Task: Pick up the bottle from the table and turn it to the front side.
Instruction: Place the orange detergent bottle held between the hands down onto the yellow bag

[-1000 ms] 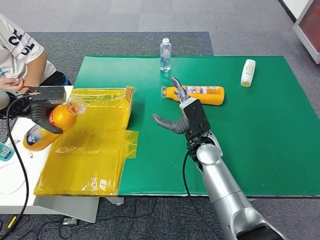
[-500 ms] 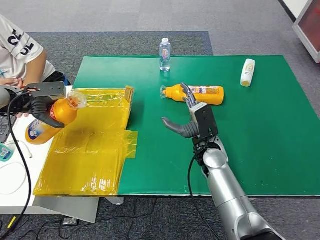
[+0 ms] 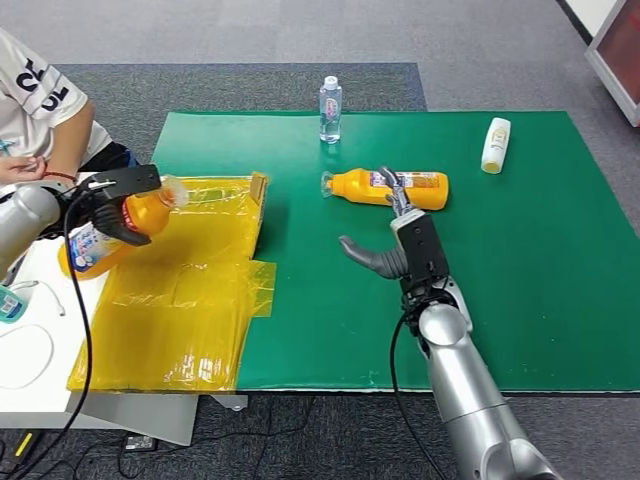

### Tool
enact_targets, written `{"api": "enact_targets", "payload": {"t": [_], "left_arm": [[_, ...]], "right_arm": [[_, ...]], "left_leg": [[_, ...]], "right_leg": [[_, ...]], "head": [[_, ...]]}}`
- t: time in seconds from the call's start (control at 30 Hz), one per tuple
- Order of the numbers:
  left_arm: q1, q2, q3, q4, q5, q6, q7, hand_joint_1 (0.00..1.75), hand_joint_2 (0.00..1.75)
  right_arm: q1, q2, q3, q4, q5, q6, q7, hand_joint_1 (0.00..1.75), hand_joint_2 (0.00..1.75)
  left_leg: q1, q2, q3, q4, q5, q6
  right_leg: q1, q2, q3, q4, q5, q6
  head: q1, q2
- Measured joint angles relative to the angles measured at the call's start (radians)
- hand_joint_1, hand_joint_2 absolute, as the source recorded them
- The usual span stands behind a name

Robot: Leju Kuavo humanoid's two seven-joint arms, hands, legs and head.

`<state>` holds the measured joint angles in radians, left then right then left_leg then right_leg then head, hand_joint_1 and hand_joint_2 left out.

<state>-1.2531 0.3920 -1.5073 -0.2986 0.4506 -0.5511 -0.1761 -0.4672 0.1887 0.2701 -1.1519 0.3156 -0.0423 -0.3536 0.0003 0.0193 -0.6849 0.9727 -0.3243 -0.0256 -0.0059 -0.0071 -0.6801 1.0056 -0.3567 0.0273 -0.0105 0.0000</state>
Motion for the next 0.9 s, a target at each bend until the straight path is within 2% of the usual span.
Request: {"api": "enact_targets", "payload": {"t": [0.17, 0.33, 0.57, 0.67, 0.73, 0.83, 0.9], "left_arm": [[0.009, -0.049, 0.002, 0.013, -0.005, 0.056, 0.017, 1.75, 1.75], [0.017, -0.079, 0.010, 0.017, -0.007, 0.068, 0.018, 1.75, 1.75], [0.012, -0.101, 0.028, 0.020, -0.016, 0.022, -0.035, 1.75, 1.75], [-0.007, -0.102, 0.045, 0.016, -0.013, -0.066, -0.111, 1.75, 1.75], [-0.018, -0.084, 0.062, -0.003, -0.009, -0.172, -0.204, 1.75, 1.75], [-0.034, -0.031, 0.082, -0.062, -0.021, -0.338, -0.331, 1.75, 1.75], [-0.055, 0.011, 0.088, -0.113, -0.037, -0.411, -0.346, 1.75, 1.75]], "right_arm": [[0.015, -0.003, -0.010, -0.022, 0.014, -0.006, 0.013, 0.00, 1.75], [0.023, -0.006, -0.017, -0.033, 0.016, -0.009, 0.017, 0.00, 1.75], [0.030, -0.007, -0.024, -0.043, 0.029, -0.011, 0.028, 0.00, 1.75], [0.029, -0.007, -0.024, -0.043, 0.031, -0.008, 0.029, 0.00, 1.75], [0.029, -0.007, -0.024, -0.038, 0.027, -0.002, 0.025, 0.00, 1.75], [0.027, -0.007, -0.024, -0.021, 0.020, 0.001, 0.020, 0.00, 1.75], [0.025, -0.007, -0.024, -0.004, 0.012, -0.002, 0.017, 0.00, 1.75]], "left_leg": [[0.000, 0.000, 0.000, 0.000, 0.000, 0.000], [0.000, 0.000, 0.000, 0.000, 0.000, 0.000], [0.000, 0.000, 0.000, 0.000, 0.000, 0.000], [0.000, 0.000, 0.000, 0.000, 0.000, 0.000], [0.000, 0.000, 0.000, 0.000, 0.000, 0.000], [0.000, 0.001, 0.000, 0.000, -0.001, 0.000], [0.000, 0.001, 0.001, -0.001, 0.000, -0.001]], "right_leg": [[0.000, 0.000, 0.000, 0.000, 0.000, 0.000], [0.000, 0.000, 0.000, 0.000, 0.000, 0.000], [0.000, 0.000, 0.000, 0.000, 0.000, 0.000], [0.000, 0.000, 0.000, 0.000, 0.000, 0.000], [0.000, 0.000, 0.001, 0.000, 0.000, 0.000], [0.000, 0.001, 0.000, 0.000, 0.000, 0.000], [0.000, 0.001, 0.000, -0.001, 0.000, 0.000]], "head": [[0.000, 0.000], [0.000, 0.000], [0.000, 0.000], [0.000, 0.000], [0.000, 0.000], [0.000, 0.000], [0.000, 0.000]]}}
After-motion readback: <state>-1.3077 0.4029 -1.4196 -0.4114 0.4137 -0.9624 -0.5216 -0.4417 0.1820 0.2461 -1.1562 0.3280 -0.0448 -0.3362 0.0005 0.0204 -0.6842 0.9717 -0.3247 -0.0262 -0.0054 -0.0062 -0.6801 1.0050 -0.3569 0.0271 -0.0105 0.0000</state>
